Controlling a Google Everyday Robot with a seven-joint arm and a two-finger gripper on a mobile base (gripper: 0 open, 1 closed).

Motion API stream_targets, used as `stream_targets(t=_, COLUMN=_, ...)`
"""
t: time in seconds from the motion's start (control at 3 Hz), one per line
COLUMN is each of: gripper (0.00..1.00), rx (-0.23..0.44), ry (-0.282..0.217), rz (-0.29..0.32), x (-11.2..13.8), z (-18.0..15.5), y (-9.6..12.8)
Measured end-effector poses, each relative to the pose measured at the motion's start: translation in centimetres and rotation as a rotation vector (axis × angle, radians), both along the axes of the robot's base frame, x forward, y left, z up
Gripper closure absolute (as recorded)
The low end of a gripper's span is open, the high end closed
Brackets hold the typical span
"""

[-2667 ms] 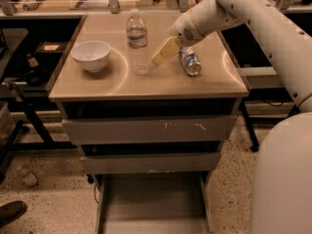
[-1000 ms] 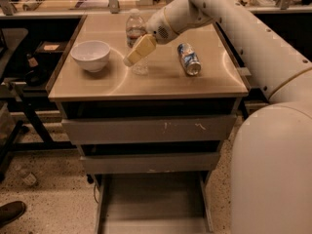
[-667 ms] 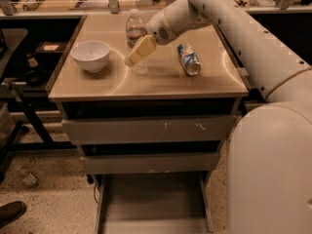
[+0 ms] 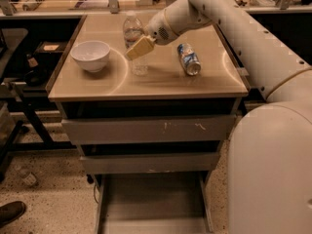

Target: Place water bottle into bottom drawer

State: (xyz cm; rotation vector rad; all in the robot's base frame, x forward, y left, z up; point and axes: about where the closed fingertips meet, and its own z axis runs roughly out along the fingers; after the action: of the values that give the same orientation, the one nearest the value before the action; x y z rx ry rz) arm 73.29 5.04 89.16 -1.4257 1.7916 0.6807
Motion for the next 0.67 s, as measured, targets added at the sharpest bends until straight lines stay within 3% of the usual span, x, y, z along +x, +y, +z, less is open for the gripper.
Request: stream_targets(t=0.67, gripper=0.88, rx=0.0, ry=0.0, rz=0.0, x=0.0, z=0.0, y=0.0)
